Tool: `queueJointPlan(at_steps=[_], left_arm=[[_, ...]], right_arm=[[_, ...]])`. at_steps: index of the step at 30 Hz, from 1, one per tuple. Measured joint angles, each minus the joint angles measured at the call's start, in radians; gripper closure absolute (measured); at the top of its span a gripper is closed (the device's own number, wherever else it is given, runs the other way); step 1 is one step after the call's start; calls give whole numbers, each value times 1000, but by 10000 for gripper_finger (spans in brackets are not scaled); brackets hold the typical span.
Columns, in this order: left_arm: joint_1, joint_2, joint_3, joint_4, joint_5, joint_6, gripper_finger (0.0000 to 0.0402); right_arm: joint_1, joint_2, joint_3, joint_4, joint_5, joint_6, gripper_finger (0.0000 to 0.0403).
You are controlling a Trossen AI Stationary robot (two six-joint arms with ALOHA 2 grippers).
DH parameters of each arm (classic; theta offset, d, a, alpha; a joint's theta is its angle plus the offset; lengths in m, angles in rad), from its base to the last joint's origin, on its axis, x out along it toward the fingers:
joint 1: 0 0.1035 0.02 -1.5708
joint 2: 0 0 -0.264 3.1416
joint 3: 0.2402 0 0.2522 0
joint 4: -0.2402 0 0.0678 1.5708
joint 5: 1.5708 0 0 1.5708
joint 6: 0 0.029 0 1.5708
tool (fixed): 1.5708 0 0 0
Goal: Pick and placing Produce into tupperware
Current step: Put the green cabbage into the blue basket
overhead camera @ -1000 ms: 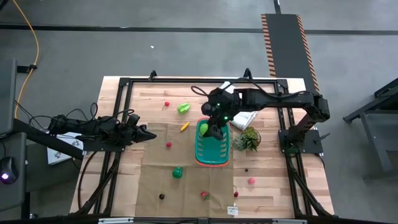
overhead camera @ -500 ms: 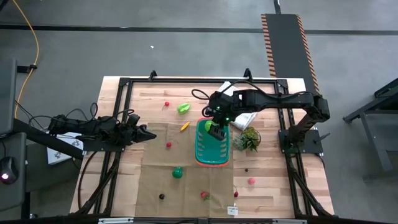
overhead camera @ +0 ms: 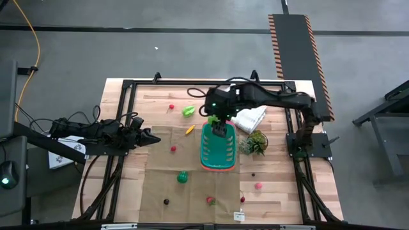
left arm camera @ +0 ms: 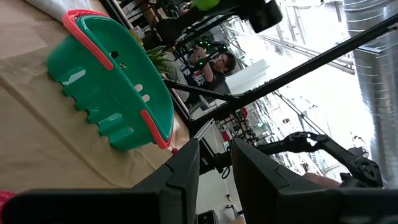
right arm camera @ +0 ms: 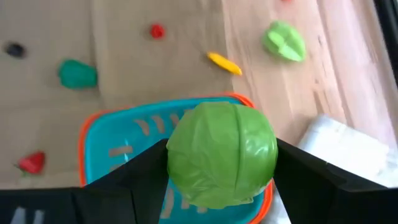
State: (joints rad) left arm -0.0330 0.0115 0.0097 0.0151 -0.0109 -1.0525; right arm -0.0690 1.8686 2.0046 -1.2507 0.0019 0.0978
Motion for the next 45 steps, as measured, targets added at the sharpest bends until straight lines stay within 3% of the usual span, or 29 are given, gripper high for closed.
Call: queueJointPlan(at_steps=[18, 45], left_arm=[[0, 0, 0, -2, 29, 0, 318], [0, 0, 0, -3, 30, 0, 318]], right_arm=[[86, 206, 30, -80, 3, -39, 160], [135, 199, -307, 190, -2, 1, 160]])
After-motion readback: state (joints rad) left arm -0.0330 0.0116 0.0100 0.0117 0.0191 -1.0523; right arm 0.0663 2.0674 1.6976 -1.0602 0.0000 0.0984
